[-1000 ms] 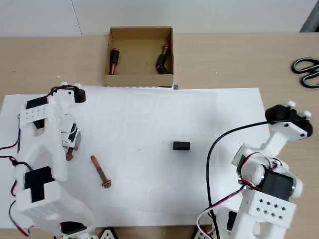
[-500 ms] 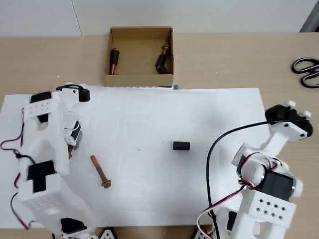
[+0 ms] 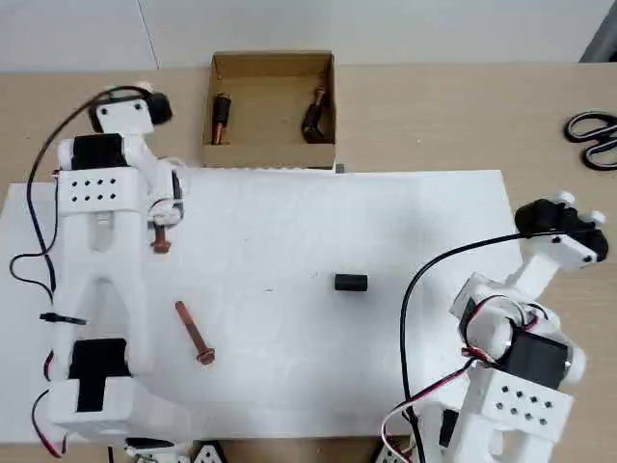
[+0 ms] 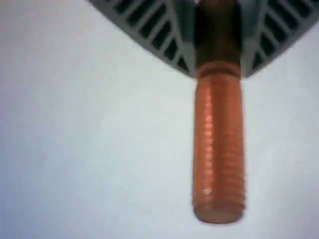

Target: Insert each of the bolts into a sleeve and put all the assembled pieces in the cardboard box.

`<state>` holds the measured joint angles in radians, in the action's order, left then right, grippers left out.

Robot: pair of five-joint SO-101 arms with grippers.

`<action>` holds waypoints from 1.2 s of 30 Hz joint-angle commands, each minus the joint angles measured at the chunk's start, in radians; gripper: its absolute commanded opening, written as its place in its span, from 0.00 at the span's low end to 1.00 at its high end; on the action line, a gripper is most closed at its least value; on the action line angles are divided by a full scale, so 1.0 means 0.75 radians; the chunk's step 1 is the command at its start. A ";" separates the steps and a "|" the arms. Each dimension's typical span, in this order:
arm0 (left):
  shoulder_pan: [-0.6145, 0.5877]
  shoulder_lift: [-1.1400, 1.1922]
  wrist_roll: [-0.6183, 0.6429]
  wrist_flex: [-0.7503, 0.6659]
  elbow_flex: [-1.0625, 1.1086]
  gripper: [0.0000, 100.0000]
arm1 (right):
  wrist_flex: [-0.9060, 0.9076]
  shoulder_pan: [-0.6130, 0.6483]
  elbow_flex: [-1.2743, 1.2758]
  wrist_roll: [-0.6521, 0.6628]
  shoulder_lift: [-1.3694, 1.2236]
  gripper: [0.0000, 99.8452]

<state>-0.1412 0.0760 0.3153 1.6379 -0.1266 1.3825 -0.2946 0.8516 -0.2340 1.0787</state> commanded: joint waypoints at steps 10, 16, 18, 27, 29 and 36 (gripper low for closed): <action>0.012 -0.076 1.526 -0.456 0.318 0.01 | 0.032 -0.003 -0.006 0.014 0.015 0.00; 0.018 -0.076 1.540 -0.724 0.439 0.01 | 0.046 -0.003 -0.006 0.016 0.017 0.00; 0.016 -0.076 1.538 -0.767 0.447 0.01 | 0.046 -0.003 -0.006 0.016 0.019 0.00; 0.023 -0.076 1.379 -0.775 0.449 0.10 | 0.042 -0.003 -0.006 0.016 0.015 0.00; 0.023 -0.078 1.346 -0.771 0.449 0.19 | 0.038 -0.003 -0.006 0.016 0.013 0.00; 0.025 -0.090 1.170 -0.649 0.441 0.32 | 0.034 -0.003 -0.006 0.016 0.013 0.00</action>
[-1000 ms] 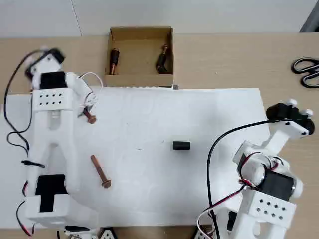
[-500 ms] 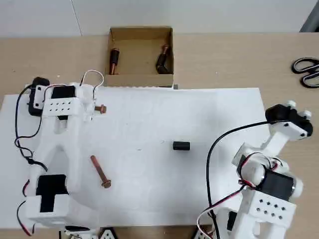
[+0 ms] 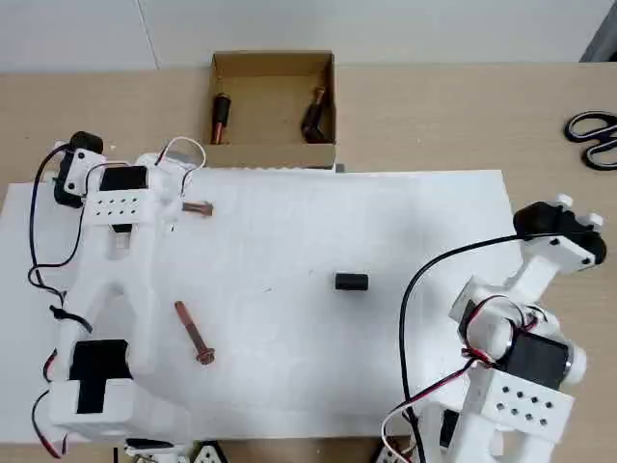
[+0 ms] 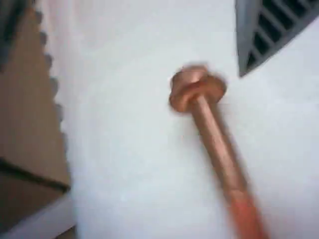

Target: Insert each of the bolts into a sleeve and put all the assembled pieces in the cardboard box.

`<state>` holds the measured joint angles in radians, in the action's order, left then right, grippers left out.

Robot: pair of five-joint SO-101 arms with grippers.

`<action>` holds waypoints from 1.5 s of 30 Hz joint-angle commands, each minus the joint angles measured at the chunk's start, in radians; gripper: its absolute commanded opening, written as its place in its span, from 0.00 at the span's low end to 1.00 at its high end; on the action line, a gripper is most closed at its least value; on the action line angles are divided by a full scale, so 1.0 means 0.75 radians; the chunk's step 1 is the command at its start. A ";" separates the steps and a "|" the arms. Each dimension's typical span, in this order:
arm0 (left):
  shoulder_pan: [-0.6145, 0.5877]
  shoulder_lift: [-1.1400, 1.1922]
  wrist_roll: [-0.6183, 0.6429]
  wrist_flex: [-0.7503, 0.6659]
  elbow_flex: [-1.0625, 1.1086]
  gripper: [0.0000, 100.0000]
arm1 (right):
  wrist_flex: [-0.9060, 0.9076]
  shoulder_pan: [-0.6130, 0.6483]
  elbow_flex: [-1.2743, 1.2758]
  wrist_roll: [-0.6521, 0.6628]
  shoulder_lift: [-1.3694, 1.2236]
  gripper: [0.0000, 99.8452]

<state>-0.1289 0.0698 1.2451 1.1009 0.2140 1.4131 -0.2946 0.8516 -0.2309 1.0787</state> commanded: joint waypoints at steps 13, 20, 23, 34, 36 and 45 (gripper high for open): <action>-0.141 -0.070 -1.281 0.651 -0.476 0.01 | -0.005 -0.003 -0.006 0.012 0.013 0.00; -0.241 -0.068 -1.483 0.712 -0.592 0.00 | -0.005 -0.003 -0.006 0.012 0.013 0.00; -0.252 -0.078 -1.594 0.708 -0.596 0.01 | 0.001 -0.003 -0.006 0.012 0.013 0.00; -0.123 -0.065 -2.909 0.616 -0.566 0.01 | 0.005 -0.003 -0.006 0.012 0.013 0.00; -0.110 -0.045 -3.073 0.601 -0.564 0.01 | -0.001 -0.003 -0.006 0.008 0.013 0.00; -0.082 0.252 -3.382 0.657 -0.666 0.01 | 0.009 -0.005 -0.006 0.004 0.019 0.00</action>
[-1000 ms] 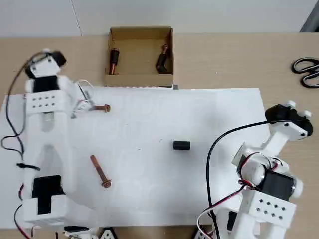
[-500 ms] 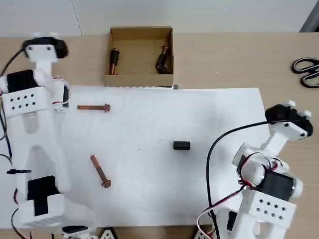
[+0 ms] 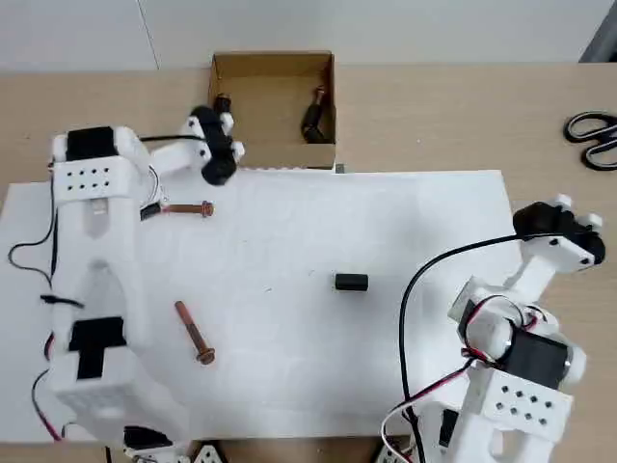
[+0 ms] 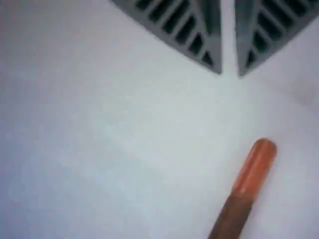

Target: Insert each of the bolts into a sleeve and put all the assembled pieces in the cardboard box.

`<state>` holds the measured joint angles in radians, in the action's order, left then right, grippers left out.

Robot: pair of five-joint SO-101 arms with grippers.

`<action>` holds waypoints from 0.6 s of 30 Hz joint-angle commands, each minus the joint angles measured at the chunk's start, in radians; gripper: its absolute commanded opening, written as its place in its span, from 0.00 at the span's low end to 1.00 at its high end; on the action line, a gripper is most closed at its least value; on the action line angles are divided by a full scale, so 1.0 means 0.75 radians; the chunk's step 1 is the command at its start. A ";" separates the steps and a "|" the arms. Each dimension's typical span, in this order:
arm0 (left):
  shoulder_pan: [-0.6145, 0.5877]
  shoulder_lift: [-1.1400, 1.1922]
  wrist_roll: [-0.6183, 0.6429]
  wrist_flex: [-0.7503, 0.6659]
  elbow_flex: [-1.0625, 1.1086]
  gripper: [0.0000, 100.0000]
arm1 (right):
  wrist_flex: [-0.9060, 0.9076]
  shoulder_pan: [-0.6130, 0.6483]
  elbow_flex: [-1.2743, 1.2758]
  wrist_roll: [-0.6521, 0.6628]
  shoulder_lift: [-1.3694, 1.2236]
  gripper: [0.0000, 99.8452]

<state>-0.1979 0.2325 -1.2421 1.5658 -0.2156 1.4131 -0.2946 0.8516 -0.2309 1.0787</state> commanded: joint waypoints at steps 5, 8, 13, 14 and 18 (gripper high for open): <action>0.018 0.205 -0.158 0.113 -0.292 0.06 | 0.038 -0.005 -0.006 0.004 0.021 0.00; 0.025 0.313 -0.186 0.158 -0.437 0.10 | 0.046 -0.005 -0.006 0.004 0.021 0.00; 0.047 0.520 -0.229 0.219 -0.664 0.10 | 0.044 -0.005 -0.006 0.004 0.015 0.00; 0.047 0.561 -0.229 0.219 -0.707 0.10 | 0.044 -0.005 -0.006 0.004 0.015 0.00; 0.078 0.706 -0.233 0.223 -0.836 0.10 | 0.044 -0.005 -0.006 0.004 0.015 0.00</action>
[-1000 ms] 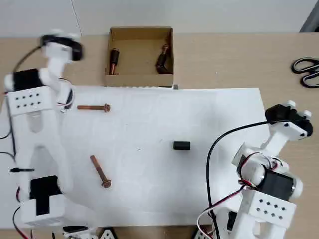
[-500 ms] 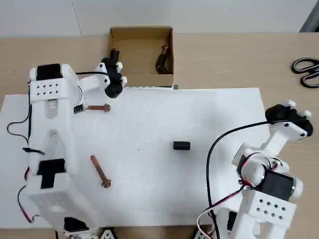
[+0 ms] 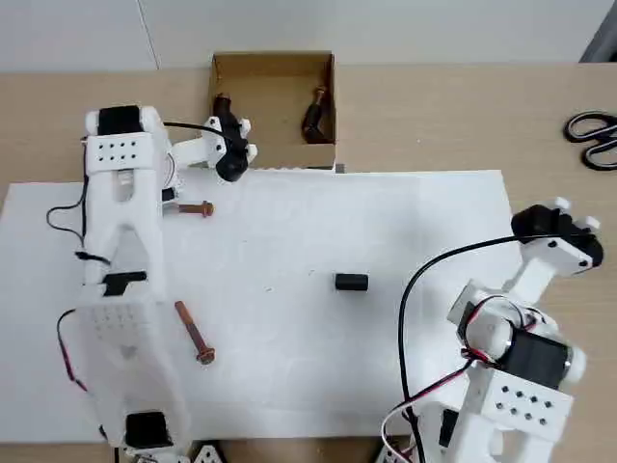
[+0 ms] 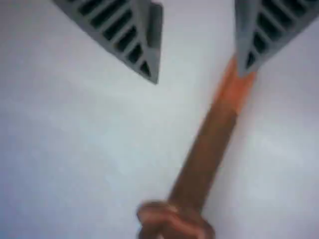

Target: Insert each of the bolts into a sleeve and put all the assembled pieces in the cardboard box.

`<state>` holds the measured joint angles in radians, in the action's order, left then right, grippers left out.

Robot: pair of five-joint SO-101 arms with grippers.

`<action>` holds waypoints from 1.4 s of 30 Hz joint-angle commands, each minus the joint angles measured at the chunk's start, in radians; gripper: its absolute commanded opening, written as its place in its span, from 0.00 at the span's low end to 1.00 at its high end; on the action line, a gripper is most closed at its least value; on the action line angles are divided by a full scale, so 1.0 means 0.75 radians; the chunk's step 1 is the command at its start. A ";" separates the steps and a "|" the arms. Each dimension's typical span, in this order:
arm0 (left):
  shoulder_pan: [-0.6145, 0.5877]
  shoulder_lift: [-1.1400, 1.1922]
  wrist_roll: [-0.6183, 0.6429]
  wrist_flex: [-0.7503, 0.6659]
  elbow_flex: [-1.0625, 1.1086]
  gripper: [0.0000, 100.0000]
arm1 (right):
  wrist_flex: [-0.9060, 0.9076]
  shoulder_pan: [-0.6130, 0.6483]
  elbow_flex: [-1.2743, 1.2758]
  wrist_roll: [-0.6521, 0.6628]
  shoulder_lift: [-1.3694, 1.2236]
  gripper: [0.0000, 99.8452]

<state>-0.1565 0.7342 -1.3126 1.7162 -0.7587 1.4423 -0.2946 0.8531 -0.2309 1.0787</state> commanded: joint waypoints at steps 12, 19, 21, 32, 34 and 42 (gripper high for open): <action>0.076 0.331 -0.139 0.037 -0.367 0.10 | -0.005 -0.003 -0.008 0.004 0.013 0.00; 0.088 0.401 -0.137 0.031 -0.371 0.10 | -0.005 -0.003 -0.008 0.006 0.013 0.00; 0.108 0.421 -0.133 0.035 -0.369 0.10 | -0.005 -0.003 -0.008 0.006 0.013 0.00; 0.207 0.403 -0.031 0.049 -0.371 0.01 | 0.005 -0.003 -0.008 0.008 0.024 0.00; 0.211 0.331 -0.004 0.051 -0.349 0.01 | 0.005 -0.003 -0.010 0.010 0.024 0.00; 0.225 -0.149 0.113 0.051 -0.083 0.01 | 0.036 -0.001 -0.133 0.012 0.026 0.00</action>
<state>0.0061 0.8339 -1.2605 1.7361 -0.8692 1.4423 -0.2946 0.8393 -0.2309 1.0787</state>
